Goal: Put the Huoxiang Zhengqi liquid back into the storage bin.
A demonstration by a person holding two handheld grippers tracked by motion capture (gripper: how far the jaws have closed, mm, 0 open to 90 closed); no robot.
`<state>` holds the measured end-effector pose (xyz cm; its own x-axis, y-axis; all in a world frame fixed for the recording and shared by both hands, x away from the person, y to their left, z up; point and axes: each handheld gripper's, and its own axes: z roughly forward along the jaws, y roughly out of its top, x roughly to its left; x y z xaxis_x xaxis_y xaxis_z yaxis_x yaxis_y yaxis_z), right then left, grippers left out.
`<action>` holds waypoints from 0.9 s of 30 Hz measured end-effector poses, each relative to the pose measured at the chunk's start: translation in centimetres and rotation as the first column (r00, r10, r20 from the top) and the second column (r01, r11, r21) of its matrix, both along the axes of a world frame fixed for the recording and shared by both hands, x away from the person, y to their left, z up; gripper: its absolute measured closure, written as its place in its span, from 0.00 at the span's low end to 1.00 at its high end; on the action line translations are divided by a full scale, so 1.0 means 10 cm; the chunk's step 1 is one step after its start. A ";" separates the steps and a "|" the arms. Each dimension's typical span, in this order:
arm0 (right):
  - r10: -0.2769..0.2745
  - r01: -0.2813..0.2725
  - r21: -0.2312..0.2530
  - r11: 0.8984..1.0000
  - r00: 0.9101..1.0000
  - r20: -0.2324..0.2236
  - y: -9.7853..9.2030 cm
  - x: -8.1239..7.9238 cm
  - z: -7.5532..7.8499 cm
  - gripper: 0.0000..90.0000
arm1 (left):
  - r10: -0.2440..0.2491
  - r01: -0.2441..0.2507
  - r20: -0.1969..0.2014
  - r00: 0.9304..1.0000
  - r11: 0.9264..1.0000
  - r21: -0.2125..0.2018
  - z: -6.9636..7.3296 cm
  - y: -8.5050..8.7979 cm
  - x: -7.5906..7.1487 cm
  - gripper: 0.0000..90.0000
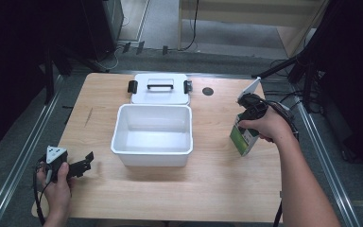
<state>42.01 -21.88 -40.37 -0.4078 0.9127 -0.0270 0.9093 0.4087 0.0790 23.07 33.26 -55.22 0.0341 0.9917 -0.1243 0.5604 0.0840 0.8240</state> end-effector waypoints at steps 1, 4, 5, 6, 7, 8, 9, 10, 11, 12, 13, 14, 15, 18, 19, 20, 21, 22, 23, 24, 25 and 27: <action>0.002 -0.002 -0.001 1.000 1.000 0.000 0.00 0.00 0.00 0.69 | 0.000 0.000 0.000 1.000 1.000 0.000 0.00 0.00 0.00 0.02; 0.025 -0.025 -0.005 1.000 1.000 0.005 -0.01 0.00 0.00 0.71 | 0.000 0.000 0.000 1.000 1.000 -0.001 0.00 0.00 0.00 0.02; 0.049 -0.049 -0.006 0.999 0.999 0.001 -0.01 0.00 0.01 0.71 | 0.000 0.000 0.000 1.000 1.000 -0.001 0.00 0.00 0.00 0.02; 0.070 -0.070 -0.005 0.998 0.998 -0.001 -0.01 0.00 0.01 0.71 | 0.000 0.000 -0.002 1.000 1.000 -0.001 0.00 0.00 0.00 0.02; 0.074 -0.074 -0.003 0.997 0.997 -0.005 -0.01 0.00 0.01 0.71 | 0.000 0.000 -0.002 1.000 1.000 -0.001 0.00 0.00 0.00 0.02; 0.086 -0.086 -0.002 0.996 0.996 -0.008 -0.01 0.00 0.01 0.71 | 0.000 0.000 -0.002 1.000 1.000 -0.001 0.00 0.00 0.00 0.02; 0.111 -0.111 -0.004 0.994 0.994 -0.011 -0.01 0.00 0.02 0.71 | 0.000 0.000 -0.002 1.000 1.000 -0.001 0.00 0.00 0.00 0.02; 0.126 -0.127 -0.010 0.992 0.992 -0.012 0.01 -0.01 0.03 0.71 | 0.000 0.000 -0.002 1.000 1.000 -0.001 0.00 0.00 0.00 0.02; 0.145 -0.145 -0.012 0.989 0.989 -0.007 0.01 -0.01 0.04 0.71 | 0.000 0.000 -0.002 1.000 1.000 -0.001 0.00 0.00 0.00 0.02; 0.163 -0.163 -0.015 0.986 0.987 -0.001 0.02 -0.02 0.05 0.72 | 0.000 0.000 -0.002 1.000 1.000 -0.001 0.00 0.00 0.00 0.02; 0.181 -0.181 -0.020 0.983 0.983 0.004 0.03 -0.03 0.07 0.72 | 0.000 0.000 -0.002 1.000 1.000 -0.001 0.00 0.00 0.00 0.02; 0.203 -0.203 -0.028 0.979 0.979 0.011 0.04 -0.03 0.09 0.71 | 0.000 0.000 -0.002 1.000 1.000 -0.001 0.00 0.00 0.00 0.02; 0.222 -0.222 -0.030 0.975 0.975 0.018 0.05 -0.04 0.12 0.71 | 0.000 0.000 -0.002 1.000 1.000 -0.001 0.00 0.00 0.00 0.02; 0.299 -0.298 -0.039 0.954 0.953 0.037 0.09 -0.07 0.18 0.71 | 0.000 0.000 -0.003 1.000 1.000 -0.001 0.00 0.00 0.00 0.02; 0.332 -0.330 -0.044 0.943 0.942 0.045 0.12 -0.09 0.21 0.71 | 0.000 0.000 -0.003 1.000 1.000 -0.001 0.00 0.00 0.00 0.02; 0.349 -0.347 -0.044 0.937 0.936 0.050 0.14 -0.10 0.23 0.71 | 0.000 0.000 -0.003 1.000 1.000 -0.001 0.00 0.00 0.00 0.02; 0.373 -0.371 -0.047 0.928 0.926 0.060 0.16 -0.11 0.25 0.72 | 0.000 0.000 -0.003 1.000 1.000 -0.002 0.00 0.00 0.00 0.02; 0.373 -0.371 -0.047 0.928 0.926 0.060 0.16 -0.11 0.25 0.72 | 0.000 0.000 -0.003 1.000 1.000 -0.002 0.00 0.00 0.00 0.02; 0.398 -0.396 -0.049 0.917 0.915 0.067 0.18 -0.13 0.28 0.72 | 0.000 0.000 -0.003 1.000 1.000 -0.002 0.00 0.00 0.00 0.02; 0.426 -0.423 -0.051 0.905 0.902 0.077 0.21 -0.14 0.31 0.71 | 0.000 0.000 -0.003 1.000 1.000 -0.002 0.00 0.00 0.00 0.02; 0.469 -0.466 -0.052 0.883 0.879 0.088 0.26 -0.17 0.37 0.71 | 0.001 -0.001 -0.002 1.000 1.000 -0.003 0.00 0.00 0.00 0.02; 0.490 -0.488 -0.053 0.871 0.867 0.092 0.30 -0.19 0.42 0.71 | 0.000 0.000 -0.001 1.000 1.000 -0.001 0.00 0.00 0.00 0.02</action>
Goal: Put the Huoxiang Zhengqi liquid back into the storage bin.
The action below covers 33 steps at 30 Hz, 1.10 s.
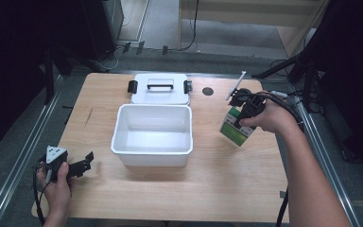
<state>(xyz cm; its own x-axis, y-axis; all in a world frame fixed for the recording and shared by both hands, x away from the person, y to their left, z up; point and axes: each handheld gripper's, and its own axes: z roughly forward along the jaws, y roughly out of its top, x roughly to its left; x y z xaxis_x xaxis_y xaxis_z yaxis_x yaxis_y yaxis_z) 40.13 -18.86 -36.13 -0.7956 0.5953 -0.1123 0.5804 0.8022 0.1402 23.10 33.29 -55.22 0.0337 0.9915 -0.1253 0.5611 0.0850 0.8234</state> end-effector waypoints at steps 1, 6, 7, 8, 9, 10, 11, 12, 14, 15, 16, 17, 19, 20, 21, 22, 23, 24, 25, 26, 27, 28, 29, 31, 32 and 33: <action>0.019 -0.019 -0.002 1.000 1.000 0.004 0.02 -0.01 0.03 0.72 | 0.000 0.000 -0.001 1.000 1.000 -0.001 0.00 0.00 0.00 0.02; 0.081 -0.082 0.004 0.997 0.996 0.024 0.14 -0.06 0.21 0.71 | 0.000 0.000 -0.001 1.000 1.000 0.000 0.00 0.00 0.00 0.02; 0.093 -0.093 0.005 0.996 0.995 0.028 0.17 -0.07 0.24 0.72 | -0.001 0.001 -0.001 1.000 1.000 0.001 0.00 0.00 0.00 0.02; 0.108 -0.109 0.008 0.994 0.994 0.031 0.19 -0.07 0.27 0.72 | 0.000 0.000 0.000 1.000 1.000 0.001 0.00 0.00 0.00 0.02; 0.131 -0.131 0.010 0.991 0.991 0.035 0.21 -0.08 0.30 0.71 | 0.000 0.000 -0.001 1.000 1.000 0.001 0.00 0.00 0.00 0.02; 0.156 -0.157 0.008 0.988 0.987 0.041 0.23 -0.09 0.33 0.71 | 0.000 0.000 -0.001 1.000 1.000 0.001 0.00 0.00 0.00 0.02; 0.181 -0.181 0.008 0.983 0.982 0.046 0.25 -0.11 0.36 0.72 | 0.000 0.000 -0.001 1.000 1.000 0.001 0.00 0.00 0.00 0.02; 0.198 -0.199 0.011 0.980 0.979 0.050 0.27 -0.12 0.39 0.71 | 0.000 0.000 -0.001 1.000 1.000 0.001 0.00 0.00 0.00 0.02; 0.243 -0.244 0.015 0.970 0.968 0.058 0.31 -0.14 0.45 0.71 | -0.001 0.001 0.000 1.000 1.000 0.002 0.00 0.00 0.00 0.02; 0.261 -0.262 0.020 0.965 0.963 0.060 0.33 -0.15 0.48 0.72 | -0.001 0.001 0.000 1.000 1.000 0.003 0.00 0.00 0.00 0.02; 0.275 -0.276 0.024 0.961 0.960 0.061 0.35 -0.16 0.51 0.72 | -0.001 0.001 -0.001 1.000 1.000 0.003 0.00 0.00 0.00 0.02; 0.292 -0.294 0.026 0.955 0.954 0.064 0.36 -0.16 0.54 0.71 | -0.001 0.001 -0.001 1.000 1.000 0.003 0.00 0.00 0.00 0.02; 0.316 -0.318 0.025 0.948 0.946 0.069 0.40 -0.19 0.59 0.72 | -0.002 0.002 -0.001 1.000 1.000 0.004 0.00 0.00 0.00 0.02; 0.328 -0.331 0.024 0.943 0.942 0.075 0.42 -0.19 0.61 0.71 | -0.002 0.002 -0.001 1.000 1.000 0.004 0.00 0.00 0.00 0.02; 0.334 -0.337 0.024 0.941 0.940 0.074 0.44 -0.20 0.64 0.71 | -0.002 0.002 -0.001 1.000 1.000 0.003 0.00 0.00 0.00 0.02; 0.344 -0.347 0.023 0.938 0.936 0.078 0.46 -0.20 0.66 0.71 | -0.004 0.004 -0.003 1.000 1.000 0.005 0.00 0.00 0.00 0.02; 0.347 -0.350 0.023 0.937 0.934 0.079 0.48 -0.21 0.68 0.71 | -0.003 0.003 -0.002 1.000 1.000 0.005 0.00 0.00 0.00 0.02; 0.347 -0.350 0.023 0.937 0.934 0.079 0.48 -0.21 0.68 0.71 | -0.003 0.003 -0.002 1.000 1.000 0.005 0.00 0.00 0.00 0.02; 0.354 -0.357 0.023 0.934 0.932 0.082 0.49 -0.21 0.71 0.71 | -0.004 0.004 -0.003 1.000 1.000 0.005 0.00 0.00 0.00 0.02; 0.360 -0.363 0.028 0.931 0.929 0.085 0.53 -0.21 0.75 0.71 | -0.002 0.002 -0.003 1.000 1.000 0.003 0.00 0.00 0.00 0.02; 0.364 -0.367 0.028 0.930 0.928 0.085 0.55 -0.21 0.76 0.71 | -0.003 0.003 -0.003 1.000 1.000 0.004 0.00 -0.01 0.00 0.02; 0.372 -0.375 0.024 0.927 0.924 0.083 0.57 -0.21 0.78 0.71 | -0.003 0.003 -0.003 1.000 1.000 0.004 0.00 -0.01 0.00 0.02; 0.372 -0.375 0.024 0.927 0.924 0.083 0.57 -0.21 0.78 0.71 | -0.003 0.003 -0.003 1.000 1.000 0.004 0.00 -0.01 0.00 0.02; 0.393 -0.395 0.009 0.919 0.916 0.081 0.64 -0.22 0.82 0.71 | -0.003 0.003 -0.003 1.000 1.000 0.006 0.00 -0.01 0.00 0.02; 0.406 -0.408 0.007 0.913 0.910 0.081 0.70 -0.23 0.86 0.71 | -0.003 0.003 -0.003 1.000 1.000 0.004 0.00 -0.01 0.00 0.02; 0.416 -0.419 0.010 0.908 0.905 0.086 0.72 -0.23 0.88 0.71 | -0.003 0.003 -0.003 1.000 1.000 0.004 0.00 -0.01 0.00 0.02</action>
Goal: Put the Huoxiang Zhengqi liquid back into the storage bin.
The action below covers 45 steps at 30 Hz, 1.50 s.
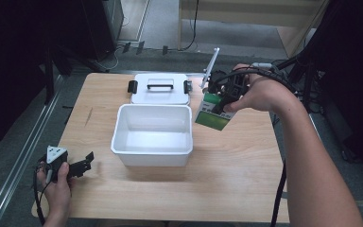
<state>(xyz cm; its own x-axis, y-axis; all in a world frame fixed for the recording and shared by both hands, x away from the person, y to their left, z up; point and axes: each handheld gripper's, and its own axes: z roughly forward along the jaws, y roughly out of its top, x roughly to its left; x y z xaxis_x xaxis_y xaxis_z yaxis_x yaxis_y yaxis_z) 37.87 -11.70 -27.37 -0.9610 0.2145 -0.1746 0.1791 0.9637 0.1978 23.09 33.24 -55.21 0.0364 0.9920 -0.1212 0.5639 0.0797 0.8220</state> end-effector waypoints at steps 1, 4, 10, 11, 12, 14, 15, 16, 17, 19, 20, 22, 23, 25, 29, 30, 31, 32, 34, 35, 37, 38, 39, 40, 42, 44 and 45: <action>0.007 -0.007 0.001 1.000 1.000 0.000 0.03 0.00 0.02 0.71 | -0.001 0.001 -0.001 1.000 1.000 0.001 0.00 0.00 0.00 0.02; 0.027 -0.027 0.007 1.000 1.000 0.004 0.12 -0.01 0.06 0.71 | -0.001 0.001 -0.001 1.000 1.000 0.001 0.00 0.00 0.00 0.02; 0.057 -0.057 0.004 0.998 0.998 -0.003 0.28 -0.03 0.11 0.71 | 0.001 -0.001 0.001 1.000 1.000 -0.003 0.00 0.00 0.00 0.02; 0.065 -0.065 0.004 0.998 0.998 -0.004 0.31 -0.03 0.12 0.71 | 0.000 0.000 0.000 1.000 1.000 -0.002 0.00 0.00 0.00 0.02; 0.062 -0.062 -0.001 0.998 0.998 -0.008 0.33 -0.04 0.12 0.71 | 0.000 0.000 0.000 1.000 1.000 -0.002 0.00 0.00 0.00 0.02; 0.076 -0.076 -0.003 0.997 0.997 -0.010 0.38 -0.04 0.13 0.71 | 0.000 0.000 0.000 1.000 1.000 -0.003 0.00 0.00 0.00 0.02; 0.072 -0.072 -0.004 0.997 0.997 -0.013 0.40 -0.04 0.13 0.71 | 0.000 0.000 0.000 1.000 1.000 -0.003 0.00 0.00 0.00 0.02; 0.082 -0.082 -0.002 0.997 0.997 -0.012 0.43 -0.04 0.14 0.71 | 0.000 0.000 0.000 1.000 1.000 -0.003 0.00 0.00 0.00 0.02; 0.085 -0.085 -0.006 0.996 0.996 -0.012 0.46 -0.04 0.15 0.71 | 0.000 0.000 0.000 1.000 1.000 -0.003 0.00 0.00 0.00 0.02; 0.097 -0.097 -0.008 0.995 0.995 -0.011 0.50 -0.05 0.16 0.71 | 0.000 0.000 0.000 1.000 1.000 -0.004 0.00 0.00 0.00 0.02; 0.098 -0.098 -0.008 0.995 0.995 -0.010 0.52 -0.05 0.16 0.71 | 0.001 -0.001 0.001 1.000 1.000 -0.004 0.00 0.00 0.00 0.02; 0.096 -0.096 -0.010 0.995 0.995 -0.011 0.57 -0.06 0.18 0.71 | 0.001 -0.001 0.002 1.000 1.000 -0.004 0.00 0.00 0.00 0.02; 0.099 -0.099 -0.007 0.995 0.995 -0.011 0.59 -0.06 0.18 0.71 | 0.001 -0.001 0.001 1.000 1.000 -0.003 0.00 0.00 0.00 0.02; 0.104 -0.104 -0.006 0.995 0.995 -0.009 0.62 -0.06 0.19 0.71 | 0.001 -0.001 0.001 1.000 1.000 -0.003 0.00 0.00 0.00 0.02; 0.133 -0.133 0.002 0.991 0.991 -0.007 0.75 -0.07 0.18 0.71 | 0.001 -0.001 0.002 1.000 1.000 -0.004 0.00 0.00 0.00 0.02; 0.133 -0.133 0.002 0.991 0.991 -0.007 0.75 -0.07 0.18 0.71 | 0.000 0.000 -0.001 1.000 1.000 -0.003 0.00 0.00 0.00 0.02; 0.142 -0.142 0.001 0.990 0.990 -0.009 0.80 -0.07 0.17 0.71 | 0.000 0.000 0.000 1.000 1.000 -0.004 0.00 0.00 0.00 0.02; 0.141 -0.141 0.000 0.990 0.990 -0.013 0.83 -0.07 0.15 0.71 | 0.000 0.000 0.000 1.000 1.000 -0.004 0.00 0.00 0.00 0.02; 0.140 -0.140 -0.007 0.990 0.990 -0.020 0.88 -0.07 0.13 0.71 | -0.001 0.001 -0.001 1.000 1.000 -0.004 0.00 0.00 0.00 0.02; 0.140 -0.140 -0.007 0.990 0.990 -0.020 0.88 -0.07 0.13 0.71 | -0.001 0.001 -0.001 1.000 1.000 -0.004 0.00 0.00 0.00 0.02; 0.166 -0.166 -0.009 0.986 0.986 -0.023 0.96 -0.06 0.08 0.71 | -0.001 0.001 -0.001 1.000 1.000 -0.006 0.00 0.01 0.00 0.02; 0.178 -0.179 -0.007 0.984 0.984 -0.022 0.99 -0.06 0.06 0.71 | -0.001 0.001 -0.002 1.000 1.000 -0.006 0.00 0.01 0.00 0.02; 0.169 -0.170 -0.015 0.985 0.985 -0.028 1.00 -0.06 0.05 0.71 | -0.001 0.001 -0.001 1.000 1.000 -0.007 0.00 0.01 0.00 0.02; 0.174 -0.175 -0.015 0.984 0.984 -0.031 1.03 -0.06 0.04 0.71 | -0.001 0.001 0.000 1.000 1.000 -0.009 0.00 0.01 0.00 0.02; 0.188 -0.188 -0.021 0.982 0.982 -0.033 1.07 -0.05 0.01 0.71 | 0.000 0.000 0.002 1.000 1.000 -0.011 0.00 0.01 0.00 0.02; 0.186 -0.187 -0.027 0.982 0.982 -0.036 1.08 -0.05 0.00 0.71 | 0.000 0.000 0.002 1.000 1.000 -0.012 0.00 0.01 0.00 0.02; 0.191 -0.192 -0.029 0.981 0.981 -0.039 1.11 -0.05 -0.03 0.71 | -0.001 0.001 0.002 1.000 1.000 -0.012 0.00 0.01 0.00 0.02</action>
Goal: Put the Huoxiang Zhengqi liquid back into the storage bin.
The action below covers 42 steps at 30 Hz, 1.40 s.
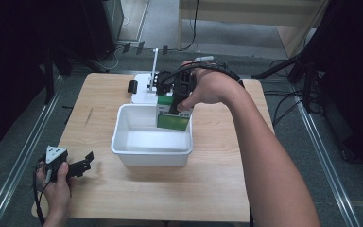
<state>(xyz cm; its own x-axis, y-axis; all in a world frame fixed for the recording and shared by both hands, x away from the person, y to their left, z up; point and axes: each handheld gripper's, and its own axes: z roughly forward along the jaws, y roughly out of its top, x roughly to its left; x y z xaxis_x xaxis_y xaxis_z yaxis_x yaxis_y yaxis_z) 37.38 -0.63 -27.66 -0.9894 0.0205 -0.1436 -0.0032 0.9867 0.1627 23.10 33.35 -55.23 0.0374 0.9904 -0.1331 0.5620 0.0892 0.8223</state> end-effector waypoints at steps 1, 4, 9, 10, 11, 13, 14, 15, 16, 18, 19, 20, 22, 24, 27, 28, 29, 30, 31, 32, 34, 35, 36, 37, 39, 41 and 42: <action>0.001 -0.001 -0.002 1.000 1.000 -0.001 0.01 0.00 -0.01 0.71 | 0.000 0.000 0.000 1.000 1.000 0.000 0.00 0.00 0.00 0.02; 0.006 -0.006 -0.010 1.000 1.000 -0.004 0.02 0.01 -0.04 0.71 | 0.000 0.000 -0.002 1.000 1.000 -0.001 0.00 0.00 0.00 0.02; 0.013 -0.013 -0.023 1.000 1.000 -0.004 0.04 0.04 -0.10 0.71 | 0.000 0.000 -0.002 1.000 1.000 -0.002 0.00 0.00 0.00 0.02; 0.009 -0.009 -0.026 1.000 1.000 -0.008 0.03 0.04 -0.11 0.71 | 0.000 0.000 -0.002 1.000 1.000 -0.001 0.00 0.00 0.00 0.02; 0.010 -0.010 -0.030 1.000 1.000 -0.006 0.04 0.04 -0.12 0.71 | 0.001 -0.001 -0.002 1.000 1.000 -0.002 0.00 0.00 0.00 0.02; 0.015 -0.015 -0.032 0.999 1.000 -0.006 0.03 0.06 -0.14 0.71 | 0.000 0.000 -0.003 1.000 1.000 -0.002 0.00 0.00 0.00 0.02; 0.015 -0.015 -0.032 0.999 1.000 -0.006 0.03 0.06 -0.14 0.71 | 0.000 0.000 -0.003 1.000 1.000 -0.002 0.00 0.00 0.00 0.02; 0.014 -0.014 -0.036 0.999 1.000 -0.011 0.02 0.06 -0.17 0.71 | 0.000 0.000 -0.003 1.000 1.000 -0.002 0.00 0.00 0.00 0.02; 0.016 -0.017 -0.033 0.999 1.000 -0.010 0.02 0.07 -0.18 0.71 | 0.000 0.000 -0.003 1.000 1.000 -0.003 0.00 0.00 0.00 0.02; 0.012 -0.012 -0.039 0.999 1.000 -0.014 0.01 0.08 -0.20 0.71 | 0.000 0.000 -0.003 1.000 1.000 -0.003 0.00 0.00 0.00 0.02; 0.010 -0.010 -0.042 0.999 1.000 -0.014 0.00 0.09 -0.21 0.71 | 0.000 0.000 -0.003 1.000 1.000 -0.003 0.00 0.00 0.00 0.02; 0.011 -0.011 -0.046 0.999 1.000 -0.011 -0.01 0.09 -0.22 0.71 | 0.000 0.000 -0.002 1.000 1.000 -0.003 0.00 0.00 0.00 0.02; 0.017 -0.018 -0.037 0.999 1.000 -0.011 -0.02 0.11 -0.25 0.71 | 0.000 0.000 -0.002 1.000 1.000 -0.002 0.00 0.00 0.00 0.02; 0.018 -0.018 -0.033 0.999 1.000 -0.012 -0.03 0.11 -0.28 0.71 | 0.001 -0.001 -0.001 1.000 1.000 -0.002 0.00 0.00 0.00 0.02; 0.020 -0.021 -0.038 0.999 1.000 -0.018 -0.03 0.11 -0.33 0.71 | 0.002 -0.002 0.001 1.000 1.000 -0.003 0.00 0.00 0.00 0.02; 0.029 -0.029 -0.036 0.999 0.999 -0.015 -0.03 0.11 -0.34 0.71 | 0.002 -0.002 0.001 1.000 1.000 -0.003 0.00 0.00 0.00 0.02; 0.029 -0.029 -0.036 0.999 0.999 -0.015 -0.03 0.11 -0.34 0.71 | 0.002 -0.002 0.001 1.000 1.000 -0.003 0.00 0.00 0.00 0.02; 0.031 -0.032 -0.040 0.999 0.999 -0.016 -0.02 0.11 -0.38 0.71 | 0.001 -0.001 0.001 1.000 1.000 -0.002 0.00 0.00 0.00 0.02; 0.041 -0.041 -0.037 0.998 0.999 -0.016 -0.02 0.11 -0.39 0.71 | 0.001 -0.001 0.001 1.000 1.000 -0.002 0.00 0.00 0.00 0.02; 0.034 -0.035 -0.041 0.999 0.999 -0.017 -0.02 0.11 -0.41 0.71 | 0.001 -0.001 0.001 1.000 1.000 -0.002 0.00 0.00 0.00 0.02; 0.042 -0.043 -0.042 0.998 0.999 -0.016 -0.02 0.11 -0.44 0.71 | 0.001 -0.001 0.001 1.000 1.000 -0.002 0.00 0.00 0.00 0.02; 0.037 -0.037 -0.043 0.998 0.999 -0.018 -0.02 0.11 -0.46 0.71 | 0.001 -0.001 0.001 1.000 1.000 -0.002 0.00 0.00 0.00 0.02; 0.047 -0.048 -0.044 0.998 0.999 -0.018 -0.03 0.12 -0.47 0.71 | 0.000 0.000 -0.001 1.000 1.000 -0.002 0.00 0.00 0.00 0.02; 0.045 -0.046 -0.042 0.998 0.999 -0.021 -0.03 0.12 -0.49 0.71 | -0.001 0.001 -0.002 1.000 1.000 -0.001 0.00 0.01 0.00 0.02; 0.053 -0.053 -0.041 0.998 0.998 -0.021 -0.03 0.13 -0.52 0.71 | -0.002 0.002 -0.003 1.000 1.000 0.000 0.00 0.01 0.00 0.02; 0.054 -0.055 -0.042 0.998 0.998 -0.023 -0.02 0.14 -0.55 0.71 | -0.001 0.001 -0.004 1.000 1.000 -0.001 0.00 0.01 0.00 0.02; 0.049 -0.050 -0.045 0.998 0.998 -0.026 -0.02 0.14 -0.57 0.71 | -0.001 0.001 -0.003 1.000 1.000 -0.001 0.00 0.00 0.00 0.02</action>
<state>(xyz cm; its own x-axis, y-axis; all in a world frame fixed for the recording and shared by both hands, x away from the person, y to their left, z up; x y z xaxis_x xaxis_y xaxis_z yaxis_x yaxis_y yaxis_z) 38.75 -0.79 -33.33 -0.9923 -0.0347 -0.1187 -0.0488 0.9918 0.1179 23.08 33.40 -55.20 0.0378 0.9902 -0.1345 0.5647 0.0899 0.8204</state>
